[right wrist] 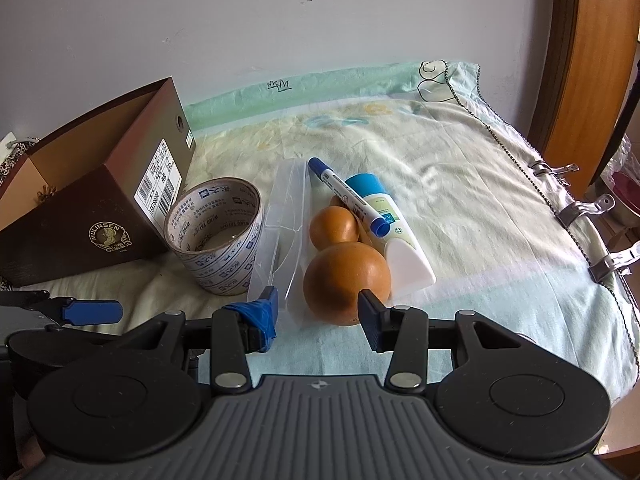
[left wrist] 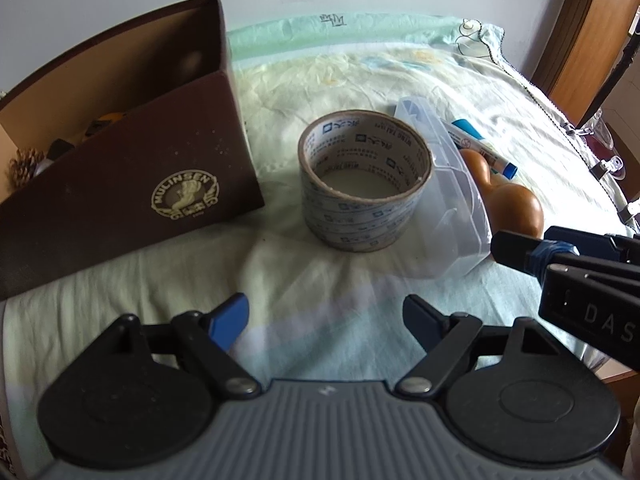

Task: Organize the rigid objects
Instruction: 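Move the right tool toward the clear packing-tape roll, then close the right tool on the tape roll's rim and lift it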

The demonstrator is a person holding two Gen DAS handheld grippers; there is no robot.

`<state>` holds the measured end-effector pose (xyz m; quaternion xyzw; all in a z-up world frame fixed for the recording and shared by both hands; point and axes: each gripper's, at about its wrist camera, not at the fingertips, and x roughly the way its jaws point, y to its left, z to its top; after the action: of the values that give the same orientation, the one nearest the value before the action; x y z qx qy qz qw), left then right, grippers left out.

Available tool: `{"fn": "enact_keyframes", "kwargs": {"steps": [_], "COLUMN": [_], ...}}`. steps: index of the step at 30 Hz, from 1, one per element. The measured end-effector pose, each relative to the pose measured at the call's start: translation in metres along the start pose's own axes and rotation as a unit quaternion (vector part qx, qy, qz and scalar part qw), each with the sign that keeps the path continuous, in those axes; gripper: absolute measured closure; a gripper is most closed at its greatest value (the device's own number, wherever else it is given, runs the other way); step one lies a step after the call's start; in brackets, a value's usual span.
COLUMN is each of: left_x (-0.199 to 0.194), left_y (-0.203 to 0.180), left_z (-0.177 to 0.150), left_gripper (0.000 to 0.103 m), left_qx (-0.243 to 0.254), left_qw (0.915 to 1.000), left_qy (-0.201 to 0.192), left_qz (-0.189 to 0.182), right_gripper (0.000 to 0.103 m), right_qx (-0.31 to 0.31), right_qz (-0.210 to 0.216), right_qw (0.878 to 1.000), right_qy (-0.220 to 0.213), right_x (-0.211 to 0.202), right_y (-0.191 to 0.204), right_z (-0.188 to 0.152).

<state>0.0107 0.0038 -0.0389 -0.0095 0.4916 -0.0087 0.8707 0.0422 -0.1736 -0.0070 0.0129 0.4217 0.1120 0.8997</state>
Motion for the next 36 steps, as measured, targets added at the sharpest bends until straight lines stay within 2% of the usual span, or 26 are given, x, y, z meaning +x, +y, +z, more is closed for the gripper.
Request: {"fn": "enact_keyframes", "kwargs": {"steps": [27,31,36], "left_x": [0.007,0.004,-0.009], "left_y": [-0.001,0.001,0.013], "left_z": [-0.002,-0.004,-0.004], "left_gripper": [0.018,0.018,0.021], "left_qx": [0.005,0.007,-0.007], "left_qw": [0.9999,0.9997,0.9972], "left_qy": [0.009,0.001,-0.034], "left_qz": [-0.008,-0.022,-0.066], "right_gripper": [0.076,0.076,0.076], "right_qx": [0.022,0.023,0.037], "right_qz": [0.016,0.026,0.044], "right_qw": [1.0,0.999,0.998], "right_qy": [-0.004,-0.008,-0.015], "right_x": [0.001,0.0,0.0], "right_y": [-0.002,-0.003,-0.009], "right_z": [0.0,0.002,0.006]}}
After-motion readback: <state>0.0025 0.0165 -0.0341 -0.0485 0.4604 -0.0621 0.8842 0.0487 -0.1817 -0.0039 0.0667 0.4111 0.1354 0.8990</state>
